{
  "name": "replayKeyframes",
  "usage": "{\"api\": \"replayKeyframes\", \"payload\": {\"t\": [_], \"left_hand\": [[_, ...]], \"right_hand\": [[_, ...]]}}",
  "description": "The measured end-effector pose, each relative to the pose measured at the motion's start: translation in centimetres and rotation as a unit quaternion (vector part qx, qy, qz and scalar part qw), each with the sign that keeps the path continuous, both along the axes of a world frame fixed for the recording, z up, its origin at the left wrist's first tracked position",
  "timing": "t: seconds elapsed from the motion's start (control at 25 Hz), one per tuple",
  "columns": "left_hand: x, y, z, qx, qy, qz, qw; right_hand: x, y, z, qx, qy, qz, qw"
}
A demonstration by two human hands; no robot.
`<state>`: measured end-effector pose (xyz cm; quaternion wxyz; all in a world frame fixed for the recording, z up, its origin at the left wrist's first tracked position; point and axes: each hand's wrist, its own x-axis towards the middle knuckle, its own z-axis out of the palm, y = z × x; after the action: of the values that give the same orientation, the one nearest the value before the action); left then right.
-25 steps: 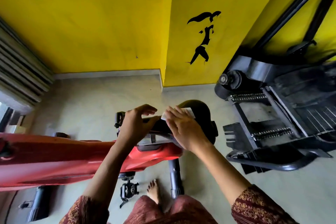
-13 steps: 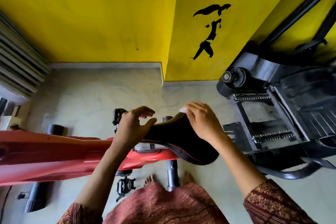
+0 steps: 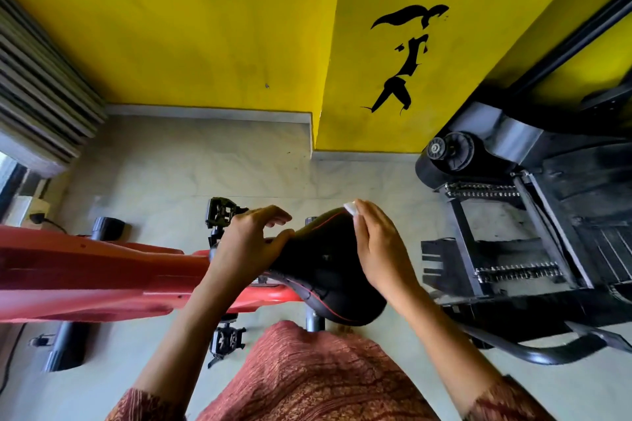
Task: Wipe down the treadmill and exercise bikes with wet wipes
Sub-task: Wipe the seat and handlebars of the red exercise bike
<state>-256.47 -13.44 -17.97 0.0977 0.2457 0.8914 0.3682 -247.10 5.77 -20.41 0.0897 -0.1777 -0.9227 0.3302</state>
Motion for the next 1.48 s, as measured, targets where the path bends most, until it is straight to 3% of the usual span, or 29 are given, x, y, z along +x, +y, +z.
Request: {"api": "replayKeyframes", "payload": {"t": [0.12, 0.28, 0.48, 0.6, 0.72, 0.8, 0.96, 1.08, 1.16, 1.32, 1.48], "left_hand": [[0.8, 0.2, -0.1, -0.009, 0.002, -0.006, 1.0], [1.3, -0.1, -0.2, -0.012, 0.007, 0.015, 1.0], [1.9, -1.2, -0.5, -0.05, 0.039, -0.004, 0.998], [2.7, -2.4, -1.3, -0.085, 0.109, -0.061, 0.989], [3.5, -3.9, -2.6, -0.154, 0.188, -0.096, 0.965], [4.0, -4.4, -3.3, -0.166, 0.212, -0.102, 0.957], [4.3, -4.4, -4.0, -0.164, 0.222, -0.092, 0.957], [4.3, -4.5, -4.0, -0.155, 0.234, -0.094, 0.955], [4.3, -4.5, -4.1, -0.156, 0.236, -0.096, 0.954], [4.5, -4.2, -4.2, -0.173, 0.24, -0.092, 0.951], [4.5, -3.4, -4.2, -0.172, 0.255, -0.105, 0.946]], "right_hand": [[4.0, -2.7, -0.9, 0.105, 0.016, 0.03, 0.994], [0.6, -2.8, -0.9, 0.161, 0.003, 0.23, 0.96], [1.4, -0.9, -1.5, 0.182, 0.013, 0.065, 0.981], [3.7, -5.4, -0.8, 0.159, 0.02, 0.153, 0.975], [5.9, -4.8, -0.7, 0.18, 0.034, 0.269, 0.946], [6.2, -1.9, -1.0, 0.189, 0.036, 0.246, 0.95], [0.8, -2.3, -0.7, 0.189, 0.002, 0.081, 0.979], [0.1, -6.1, -0.1, 0.177, 0.003, 0.191, 0.966], [1.0, -4.1, -0.6, 0.193, 0.021, 0.247, 0.949], [0.7, 0.1, -0.6, 0.188, 0.014, 0.084, 0.979], [-1.4, -3.1, -0.4, 0.194, -0.003, 0.221, 0.956]]}}
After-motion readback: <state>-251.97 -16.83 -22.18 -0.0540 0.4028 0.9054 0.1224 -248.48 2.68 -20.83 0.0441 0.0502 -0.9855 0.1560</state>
